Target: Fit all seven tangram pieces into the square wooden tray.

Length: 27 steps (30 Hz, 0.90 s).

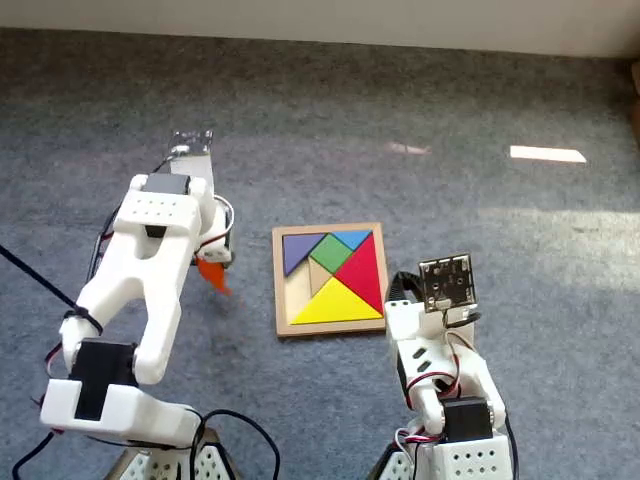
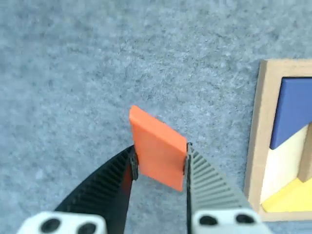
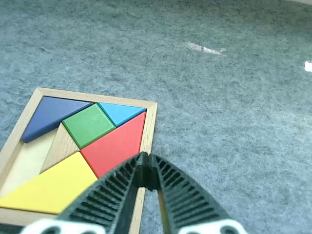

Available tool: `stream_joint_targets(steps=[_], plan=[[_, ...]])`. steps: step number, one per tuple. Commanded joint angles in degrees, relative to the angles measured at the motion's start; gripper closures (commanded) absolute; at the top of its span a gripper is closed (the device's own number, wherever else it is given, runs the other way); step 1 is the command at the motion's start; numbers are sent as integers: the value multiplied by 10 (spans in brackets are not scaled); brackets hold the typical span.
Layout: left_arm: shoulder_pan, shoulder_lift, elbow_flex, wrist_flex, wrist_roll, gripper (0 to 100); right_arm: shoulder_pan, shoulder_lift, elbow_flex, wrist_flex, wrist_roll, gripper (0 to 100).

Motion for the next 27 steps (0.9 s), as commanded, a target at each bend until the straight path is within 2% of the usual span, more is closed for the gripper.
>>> stream_joint_targets(steps=[1,5,10,17,24,27], plan=[[-8,-3,-18,-13,-84,995,6,-6,58,-15,-1,978],[-8,-3,-19,-11,-111,960,6,-6,58,-15,-1,978],[-9,-3,-18,-9,-113,769,6,-6,58,-15,-1,978],[-1,-8,-20,-9,-113,814,6,-6,58,-15,-1,978],[73,-3,-23,0,-120,813,5,-6,58,-15,-1,978],[89,1,-18,-2,-163,807,5,-6,58,-15,-1,978]])
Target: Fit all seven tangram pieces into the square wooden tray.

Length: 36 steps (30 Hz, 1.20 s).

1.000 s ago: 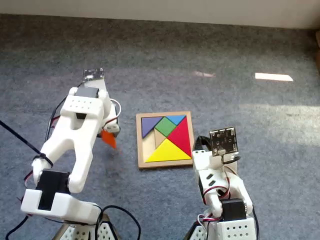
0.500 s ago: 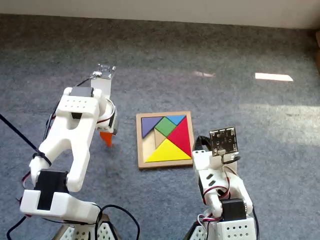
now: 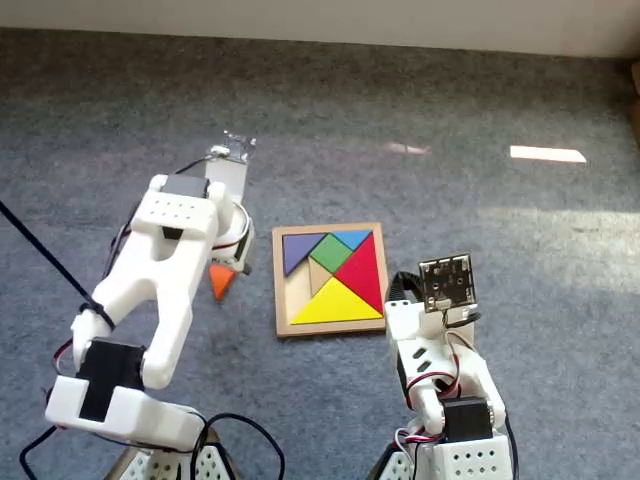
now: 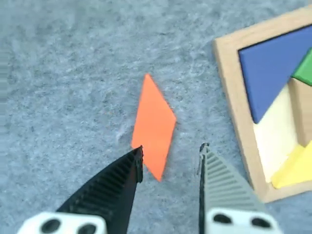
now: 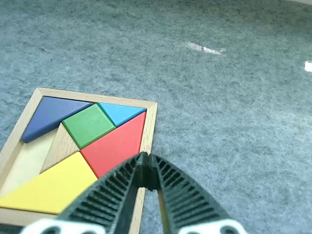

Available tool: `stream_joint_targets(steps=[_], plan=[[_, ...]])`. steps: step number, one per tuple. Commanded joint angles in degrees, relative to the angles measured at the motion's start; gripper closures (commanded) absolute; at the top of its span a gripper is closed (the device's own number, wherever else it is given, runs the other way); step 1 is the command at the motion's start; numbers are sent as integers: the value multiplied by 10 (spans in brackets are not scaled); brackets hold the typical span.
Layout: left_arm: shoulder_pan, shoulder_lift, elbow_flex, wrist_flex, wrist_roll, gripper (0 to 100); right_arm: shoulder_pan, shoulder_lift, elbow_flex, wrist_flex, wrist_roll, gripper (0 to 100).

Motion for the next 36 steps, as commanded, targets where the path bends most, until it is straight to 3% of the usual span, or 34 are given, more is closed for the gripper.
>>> stream_joint_targets(steps=[1,13,27,36], plan=[[27,7,-18,3,-34,794,5,-6,58,-15,-1,978],[-56,191,-143,9,-25,766,5,-6,58,-15,-1,978],[-78,197,-147,20,-24,844,5,-6,58,-15,-1,978],[-95,131,-159,59,5,769,5,-6,58,-15,-1,978]])
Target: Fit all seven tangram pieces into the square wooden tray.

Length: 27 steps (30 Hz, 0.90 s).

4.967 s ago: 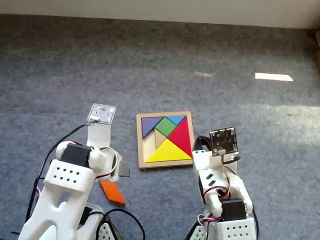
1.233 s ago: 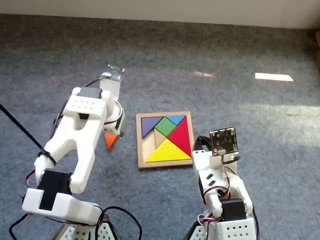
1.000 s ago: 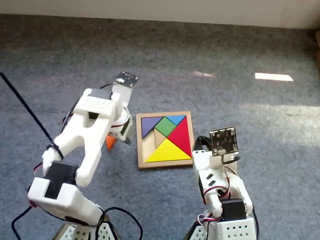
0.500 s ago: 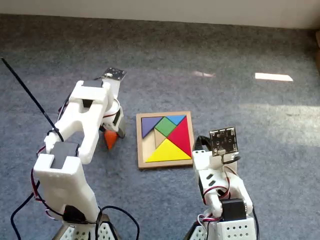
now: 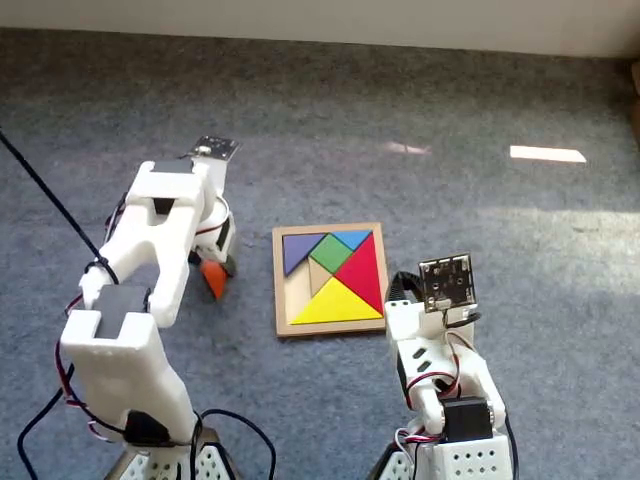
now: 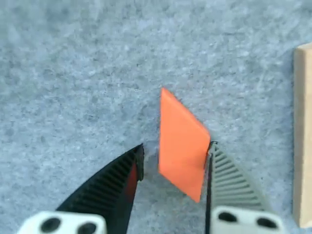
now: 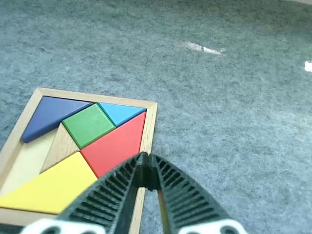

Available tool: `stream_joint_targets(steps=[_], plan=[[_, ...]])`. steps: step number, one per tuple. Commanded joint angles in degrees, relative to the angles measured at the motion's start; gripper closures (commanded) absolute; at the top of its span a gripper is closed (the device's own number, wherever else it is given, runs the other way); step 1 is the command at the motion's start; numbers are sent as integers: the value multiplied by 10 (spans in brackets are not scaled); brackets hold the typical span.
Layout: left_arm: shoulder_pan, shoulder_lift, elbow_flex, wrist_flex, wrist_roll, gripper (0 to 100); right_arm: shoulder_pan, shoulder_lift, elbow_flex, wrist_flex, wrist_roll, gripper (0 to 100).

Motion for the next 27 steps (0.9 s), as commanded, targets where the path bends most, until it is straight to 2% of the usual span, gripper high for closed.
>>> stream_joint_targets(steps=[1,7,12,21,27], plan=[[0,-67,-23,26,11,769,5,-6,58,-15,-1,978],[28,-142,63,0,10,768,5,-6,58,-15,-1,978],[46,-137,94,-35,1,765,5,-6,58,-15,-1,978],[44,-25,25,-44,-10,766,5,-6,58,-15,-1,978],[33,16,-29,-4,-7,769,5,-6,58,-15,-1,978]])
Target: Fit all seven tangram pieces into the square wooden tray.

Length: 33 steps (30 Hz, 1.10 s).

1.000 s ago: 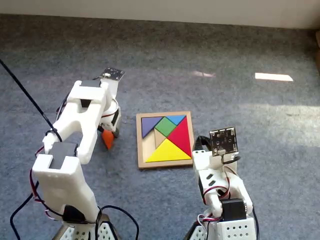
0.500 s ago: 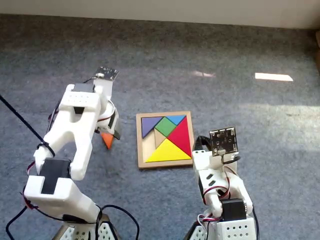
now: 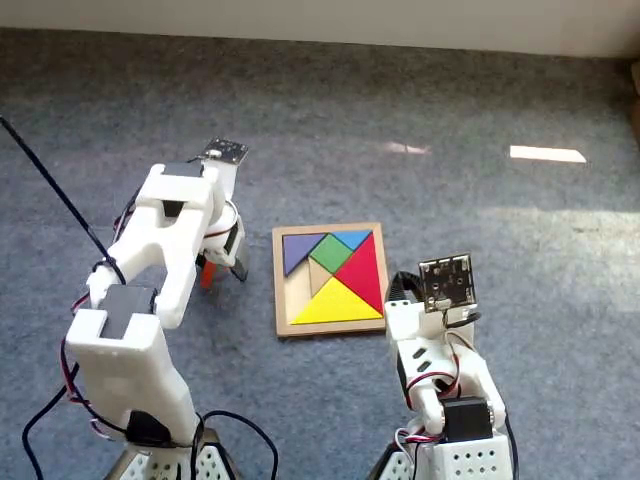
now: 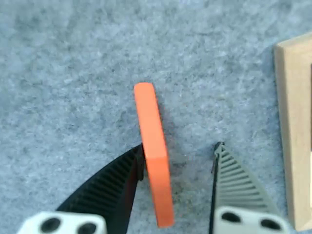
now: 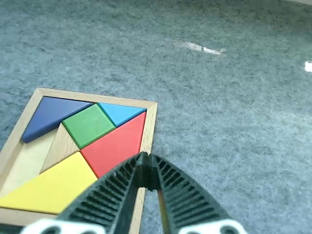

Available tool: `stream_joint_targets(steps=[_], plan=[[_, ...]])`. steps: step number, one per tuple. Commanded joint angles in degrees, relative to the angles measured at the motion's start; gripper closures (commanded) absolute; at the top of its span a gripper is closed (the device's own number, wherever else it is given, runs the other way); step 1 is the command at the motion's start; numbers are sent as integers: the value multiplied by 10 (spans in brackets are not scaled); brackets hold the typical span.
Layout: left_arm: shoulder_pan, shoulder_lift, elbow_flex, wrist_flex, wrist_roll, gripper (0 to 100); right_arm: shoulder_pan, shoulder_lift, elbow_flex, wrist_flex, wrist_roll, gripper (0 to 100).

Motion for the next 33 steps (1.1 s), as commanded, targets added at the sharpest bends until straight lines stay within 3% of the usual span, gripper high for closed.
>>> stream_joint_targets(steps=[1,8,17,24,28,33], plan=[[-3,0,-34,11,-1,769,5,-6,58,-15,-1,978],[-8,2,-36,11,0,774,5,-6,58,-15,-1,978],[-44,4,-36,10,23,987,5,-6,58,-15,-1,978],[-40,-3,-36,15,24,994,5,-6,58,-15,-1,978],[-15,-60,-18,30,24,994,5,-6,58,-15,-1,978],[76,-174,48,34,25,994,5,-6,58,-15,-1,978]])
